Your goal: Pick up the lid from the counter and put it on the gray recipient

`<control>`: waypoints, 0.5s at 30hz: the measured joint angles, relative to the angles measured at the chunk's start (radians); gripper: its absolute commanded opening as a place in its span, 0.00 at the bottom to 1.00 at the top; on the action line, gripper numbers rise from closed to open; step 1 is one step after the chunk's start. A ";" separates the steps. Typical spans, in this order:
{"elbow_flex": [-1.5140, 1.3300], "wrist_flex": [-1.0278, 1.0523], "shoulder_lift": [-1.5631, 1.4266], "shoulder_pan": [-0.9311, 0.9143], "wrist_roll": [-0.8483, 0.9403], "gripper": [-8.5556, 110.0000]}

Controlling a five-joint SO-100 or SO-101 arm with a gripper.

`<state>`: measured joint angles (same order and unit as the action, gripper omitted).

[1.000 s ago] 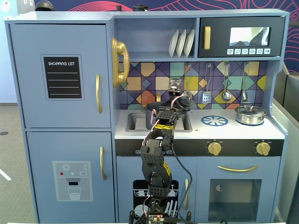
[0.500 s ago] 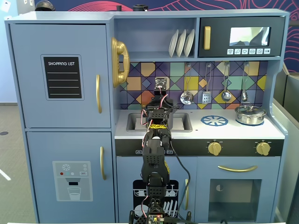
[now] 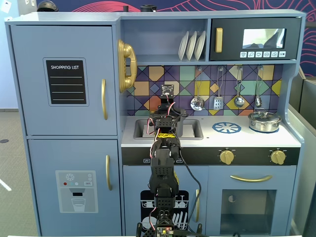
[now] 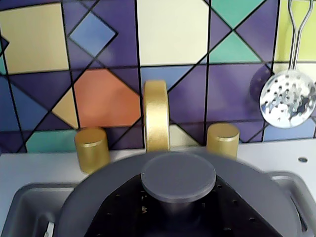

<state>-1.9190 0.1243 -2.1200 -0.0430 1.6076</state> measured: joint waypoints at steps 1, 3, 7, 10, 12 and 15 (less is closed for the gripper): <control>-0.006 0.000 -0.005 0.002 0.000 0.07; -0.009 0.000 -0.008 0.003 0.000 0.07; -0.009 0.000 -0.008 0.005 0.000 0.07; -0.009 0.000 -0.008 0.012 0.000 0.07; -0.009 0.000 -0.008 0.020 0.000 0.07; -0.009 -0.002 -0.005 0.029 -0.002 0.07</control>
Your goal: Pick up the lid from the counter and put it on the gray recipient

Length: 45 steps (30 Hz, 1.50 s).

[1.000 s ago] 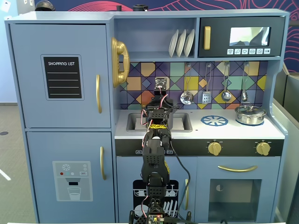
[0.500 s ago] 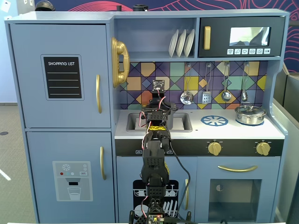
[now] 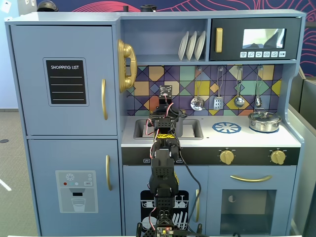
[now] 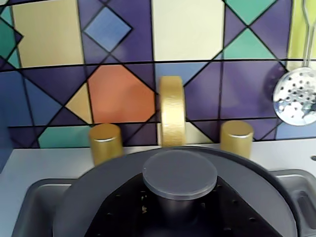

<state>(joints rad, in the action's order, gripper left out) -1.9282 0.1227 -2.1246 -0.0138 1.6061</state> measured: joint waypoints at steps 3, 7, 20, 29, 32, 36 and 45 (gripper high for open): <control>0.000 -0.018 0.009 0.000 0.000 0.07; 0.000 -0.035 0.021 0.000 0.000 0.07; 0.000 -0.064 0.040 -0.021 0.037 0.07; -0.037 -0.055 0.020 -0.034 0.006 0.39; -0.046 -0.055 0.006 -0.052 0.012 0.40; -0.046 -0.055 0.002 -0.075 0.020 0.40; -0.106 0.097 -0.199 -0.091 0.046 0.38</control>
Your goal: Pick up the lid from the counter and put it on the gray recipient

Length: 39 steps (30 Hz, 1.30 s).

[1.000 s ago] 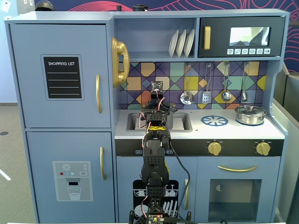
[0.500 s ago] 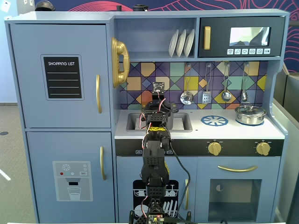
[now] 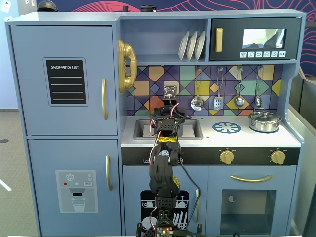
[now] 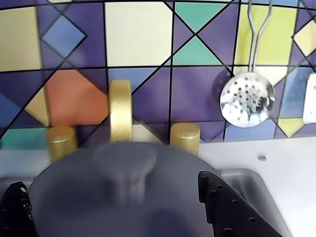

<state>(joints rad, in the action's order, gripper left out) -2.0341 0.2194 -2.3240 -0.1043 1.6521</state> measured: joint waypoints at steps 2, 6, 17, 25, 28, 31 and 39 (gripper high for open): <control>-0.035 0.098 -0.104 0.021 0.000 0.37; -0.141 0.344 -0.370 0.077 0.000 0.31; -0.604 0.836 -0.834 0.123 -0.087 0.07; -0.966 0.623 -0.811 0.114 -0.195 0.07; -0.977 0.626 -0.816 0.130 -0.222 0.07; -0.977 0.726 -0.841 0.120 -0.235 0.07; -0.965 1.132 -0.864 0.127 -0.173 0.08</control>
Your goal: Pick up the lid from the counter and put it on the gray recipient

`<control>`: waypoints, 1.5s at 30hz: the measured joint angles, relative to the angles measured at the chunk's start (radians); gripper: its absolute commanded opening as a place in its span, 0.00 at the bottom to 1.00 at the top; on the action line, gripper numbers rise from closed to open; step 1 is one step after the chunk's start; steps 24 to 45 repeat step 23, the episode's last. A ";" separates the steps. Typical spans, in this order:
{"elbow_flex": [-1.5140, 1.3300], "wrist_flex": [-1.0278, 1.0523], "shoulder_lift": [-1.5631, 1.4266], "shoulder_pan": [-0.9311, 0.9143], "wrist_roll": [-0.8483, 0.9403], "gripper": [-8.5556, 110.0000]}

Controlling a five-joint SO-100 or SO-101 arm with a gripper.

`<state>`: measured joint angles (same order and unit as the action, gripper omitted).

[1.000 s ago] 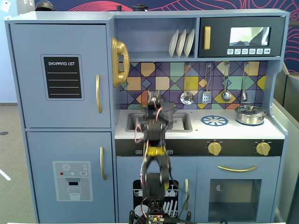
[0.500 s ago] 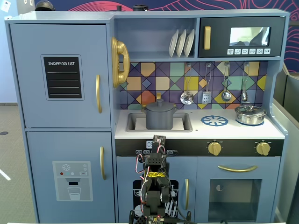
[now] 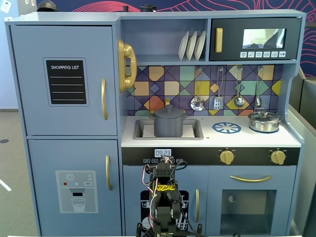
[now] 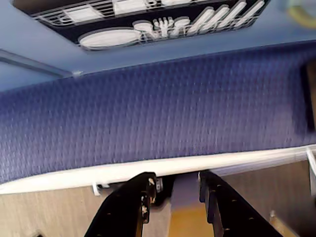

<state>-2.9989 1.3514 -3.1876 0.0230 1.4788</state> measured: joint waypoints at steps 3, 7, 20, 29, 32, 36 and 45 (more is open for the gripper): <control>-0.002 0.000 -0.005 -0.009 -0.029 0.08; -0.002 0.000 -0.005 -0.029 -0.031 0.09; -0.002 0.002 -0.005 -0.021 0.028 0.11; -0.002 0.002 -0.005 -0.020 0.028 0.11; -0.002 0.002 -0.005 -0.020 0.028 0.11; -0.002 0.002 -0.005 -0.020 0.028 0.11; -0.002 0.002 -0.005 -0.020 0.028 0.11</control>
